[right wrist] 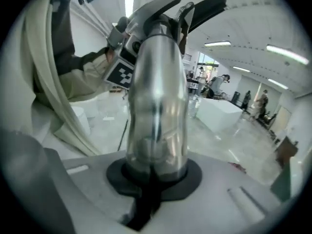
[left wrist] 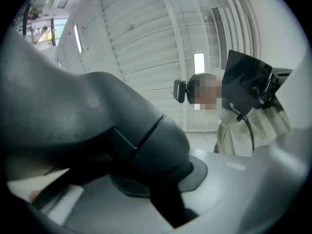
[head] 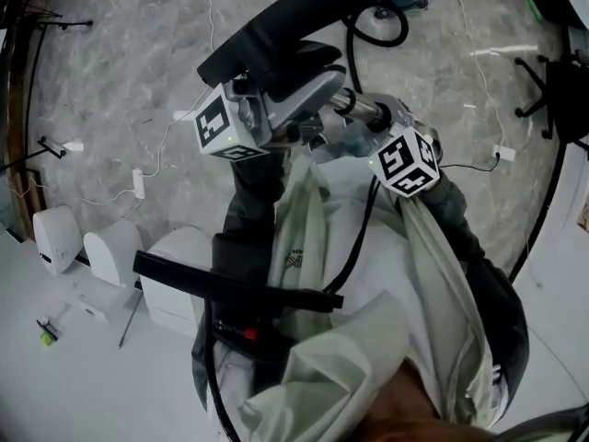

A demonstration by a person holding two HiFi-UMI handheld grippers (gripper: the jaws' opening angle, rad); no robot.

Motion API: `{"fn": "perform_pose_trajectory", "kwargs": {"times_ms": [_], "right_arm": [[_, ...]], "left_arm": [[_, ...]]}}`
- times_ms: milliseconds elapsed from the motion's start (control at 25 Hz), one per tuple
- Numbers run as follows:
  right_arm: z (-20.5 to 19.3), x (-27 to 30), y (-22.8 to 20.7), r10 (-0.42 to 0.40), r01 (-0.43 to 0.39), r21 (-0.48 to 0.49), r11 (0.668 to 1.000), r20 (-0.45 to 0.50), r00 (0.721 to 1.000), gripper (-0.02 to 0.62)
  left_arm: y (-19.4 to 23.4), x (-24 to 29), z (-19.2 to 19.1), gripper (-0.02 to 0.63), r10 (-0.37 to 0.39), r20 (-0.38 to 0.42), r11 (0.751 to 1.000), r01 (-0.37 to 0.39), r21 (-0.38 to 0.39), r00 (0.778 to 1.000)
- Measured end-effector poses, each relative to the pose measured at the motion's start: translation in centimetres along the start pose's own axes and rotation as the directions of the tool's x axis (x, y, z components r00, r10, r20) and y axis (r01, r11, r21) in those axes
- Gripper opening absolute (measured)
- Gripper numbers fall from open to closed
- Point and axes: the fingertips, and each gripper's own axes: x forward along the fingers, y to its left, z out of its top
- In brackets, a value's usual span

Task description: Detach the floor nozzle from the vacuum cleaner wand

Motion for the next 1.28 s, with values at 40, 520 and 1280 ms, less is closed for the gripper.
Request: {"fn": "perform_pose_trajectory", "kwargs": {"times_ms": [40, 520, 1280], "right_arm": [[0.2, 0.0, 1.2, 0.09, -0.09, -0.004, 0.996, 0.036, 0.995, 0.04], [-1.8, 0.1, -0.6, 0.012, -0.012, 0.064, 0.998, -0.001, 1.0, 0.04], [-2.3, -0.1, 1.1, 0.097, -0.097, 0.025, 0.995, 0.03, 0.995, 0.041]], "left_arm": [[-0.9, -0.1, -0.1, 0.074, -0.069, 0.001, 0.997, 0.069, -0.043, 0.998], [-0.6, 1.7, -3.3, 0.075, 0.072, -0.197, 0.947, -0.005, 0.32, 0.978], [-1.3, 0.5, -1.6, 0.075, 0.014, -0.03, 0.994, -0.011, 0.106, 0.999]]}}
